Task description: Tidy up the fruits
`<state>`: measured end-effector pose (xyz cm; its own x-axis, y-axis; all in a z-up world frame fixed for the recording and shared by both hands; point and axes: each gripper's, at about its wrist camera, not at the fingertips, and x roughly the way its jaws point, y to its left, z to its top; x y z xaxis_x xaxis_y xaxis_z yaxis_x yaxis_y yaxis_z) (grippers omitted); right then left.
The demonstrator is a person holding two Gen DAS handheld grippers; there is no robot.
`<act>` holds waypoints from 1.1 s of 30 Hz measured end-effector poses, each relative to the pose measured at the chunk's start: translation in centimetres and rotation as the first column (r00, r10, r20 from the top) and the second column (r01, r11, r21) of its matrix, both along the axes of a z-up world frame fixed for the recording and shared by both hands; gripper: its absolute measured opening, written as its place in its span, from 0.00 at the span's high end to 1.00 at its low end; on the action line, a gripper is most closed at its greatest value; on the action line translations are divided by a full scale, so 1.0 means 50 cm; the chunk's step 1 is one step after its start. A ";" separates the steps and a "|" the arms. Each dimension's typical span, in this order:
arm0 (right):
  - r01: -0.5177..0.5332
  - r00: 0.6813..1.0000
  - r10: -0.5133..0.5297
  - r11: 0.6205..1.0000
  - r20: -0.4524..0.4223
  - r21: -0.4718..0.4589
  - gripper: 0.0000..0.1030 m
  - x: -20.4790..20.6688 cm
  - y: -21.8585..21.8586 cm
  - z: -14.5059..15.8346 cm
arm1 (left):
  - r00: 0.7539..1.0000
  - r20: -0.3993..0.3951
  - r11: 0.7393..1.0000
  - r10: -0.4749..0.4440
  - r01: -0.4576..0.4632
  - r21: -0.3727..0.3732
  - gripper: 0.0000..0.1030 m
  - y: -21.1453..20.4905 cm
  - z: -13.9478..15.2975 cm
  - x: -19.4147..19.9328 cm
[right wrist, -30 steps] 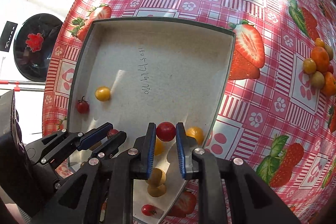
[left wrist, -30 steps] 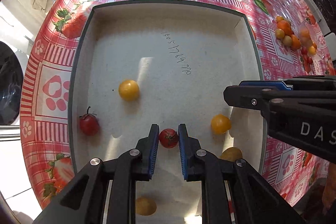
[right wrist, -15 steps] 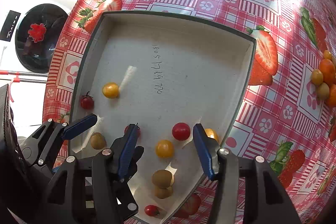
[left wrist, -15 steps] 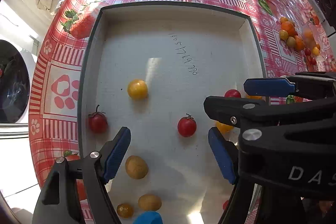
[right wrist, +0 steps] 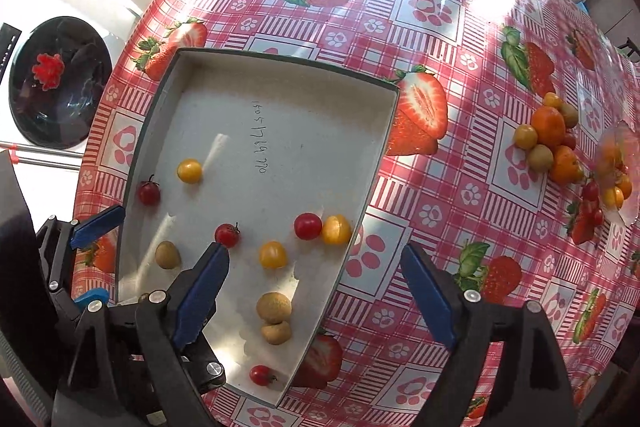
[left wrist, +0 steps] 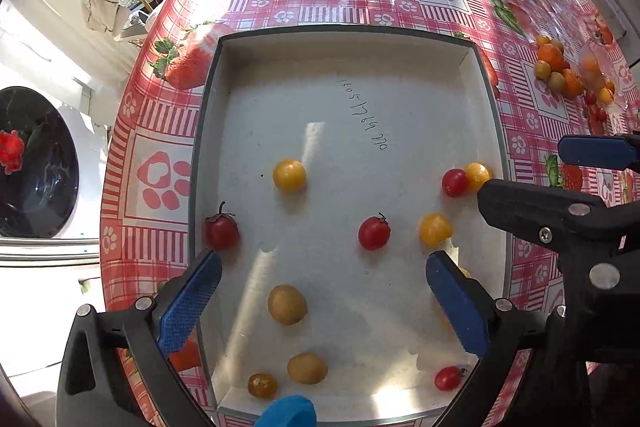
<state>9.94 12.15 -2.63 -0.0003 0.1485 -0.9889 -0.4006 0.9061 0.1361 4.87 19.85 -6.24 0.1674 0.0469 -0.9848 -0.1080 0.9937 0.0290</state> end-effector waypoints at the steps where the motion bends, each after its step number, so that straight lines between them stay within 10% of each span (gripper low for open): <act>1: 0.003 1.000 -0.003 1.000 -0.002 -0.003 0.13 -0.003 -0.003 0.002 | 1.000 -0.002 1.000 0.000 0.000 0.003 0.00 0.000 0.004 0.006; 33: -0.009 1.000 0.009 1.000 0.008 -0.021 0.13 -0.035 -0.002 0.026 | 1.000 0.008 1.000 -0.012 0.012 0.007 0.00 0.000 0.037 -0.019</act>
<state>8.19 12.06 -1.32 0.0069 0.1280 -0.9917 -0.4100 0.9050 0.1139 3.91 19.85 -4.39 0.1763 0.0522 -0.9830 -0.0962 0.9947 0.0355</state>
